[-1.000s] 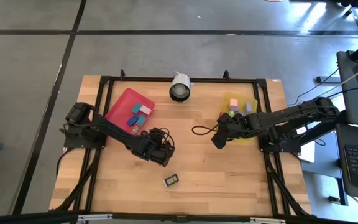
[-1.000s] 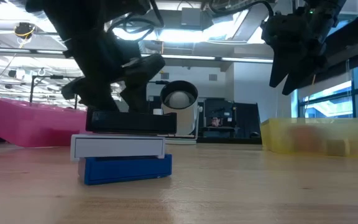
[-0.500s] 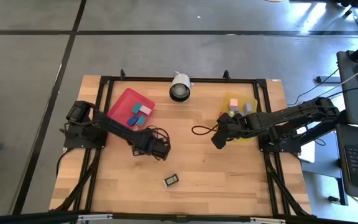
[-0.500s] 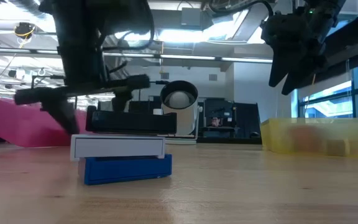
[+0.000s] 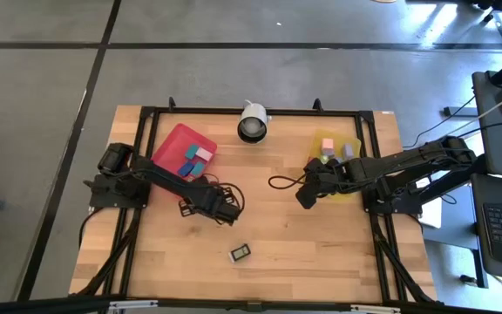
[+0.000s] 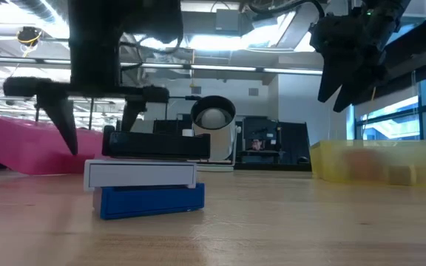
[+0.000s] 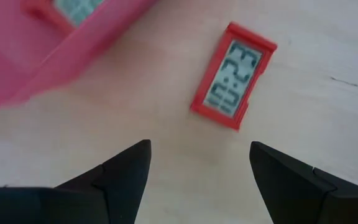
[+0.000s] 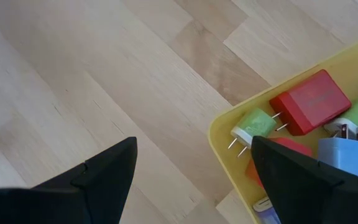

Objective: Pick & Place Office items
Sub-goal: Put the red digital timer into the pink bin

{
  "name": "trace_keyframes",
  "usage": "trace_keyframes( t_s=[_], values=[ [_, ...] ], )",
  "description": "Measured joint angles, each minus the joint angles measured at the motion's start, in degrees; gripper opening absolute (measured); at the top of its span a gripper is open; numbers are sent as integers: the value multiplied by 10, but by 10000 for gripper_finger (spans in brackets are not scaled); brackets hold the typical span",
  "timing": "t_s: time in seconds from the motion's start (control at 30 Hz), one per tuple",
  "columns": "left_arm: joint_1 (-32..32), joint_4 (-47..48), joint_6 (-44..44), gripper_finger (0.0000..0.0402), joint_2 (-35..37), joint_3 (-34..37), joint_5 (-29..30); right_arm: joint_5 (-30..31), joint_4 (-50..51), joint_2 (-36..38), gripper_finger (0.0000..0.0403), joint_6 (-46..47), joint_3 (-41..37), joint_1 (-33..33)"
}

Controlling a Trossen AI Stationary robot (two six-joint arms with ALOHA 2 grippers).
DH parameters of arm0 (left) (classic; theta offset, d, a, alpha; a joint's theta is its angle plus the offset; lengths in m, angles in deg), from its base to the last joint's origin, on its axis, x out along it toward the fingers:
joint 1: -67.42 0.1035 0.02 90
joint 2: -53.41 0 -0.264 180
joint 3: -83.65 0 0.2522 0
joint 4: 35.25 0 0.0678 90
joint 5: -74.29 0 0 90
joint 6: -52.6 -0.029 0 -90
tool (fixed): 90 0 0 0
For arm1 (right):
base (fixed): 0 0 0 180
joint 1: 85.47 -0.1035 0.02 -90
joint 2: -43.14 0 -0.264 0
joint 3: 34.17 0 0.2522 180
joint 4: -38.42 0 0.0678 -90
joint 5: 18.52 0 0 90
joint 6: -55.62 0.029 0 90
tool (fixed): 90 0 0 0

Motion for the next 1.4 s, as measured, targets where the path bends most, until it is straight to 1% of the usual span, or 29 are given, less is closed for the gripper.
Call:
trace_keyframes(
  t_s=[0.13, 0.33, 0.63, 0.73, 0.83, 0.97, 1.17, 1.3, 1.4],
  values=[
    [10, 1, -46, 272, -24, 0, 18, 0, -2, 0, 317, 1, 0, 0],
    [25, -4, -79, 272, -41, 0, 27, 0, -2, 0, 317, 0, 0, 0],
    [41, -12, -204, 272, -46, 0, 57, 1, -2, 0, 317, 0, 0, 0],
    [47, -29, -237, 272, -49, 0, 56, 1, -3, 0, 317, 0, 0, 0],
    [50, -35, -242, 272, -59, 0, 57, 1, -8, 0, 317, 0, 0, 0],
    [52, -35, -227, 272, -75, -2, 61, 1, -11, 0, 317, 0, 0, 0],
    [51, -34, -215, 272, -75, -2, 69, -1, -12, 0, 317, 0, 0, 0],
    [52, -44, -254, 271, -75, -1, 72, 0, -14, 0, 317, 0, 0, 0],
    [52, -48, -230, 268, -75, -1, 72, 0, -14, 0, 317, 0, 0, 0]
  ],
)
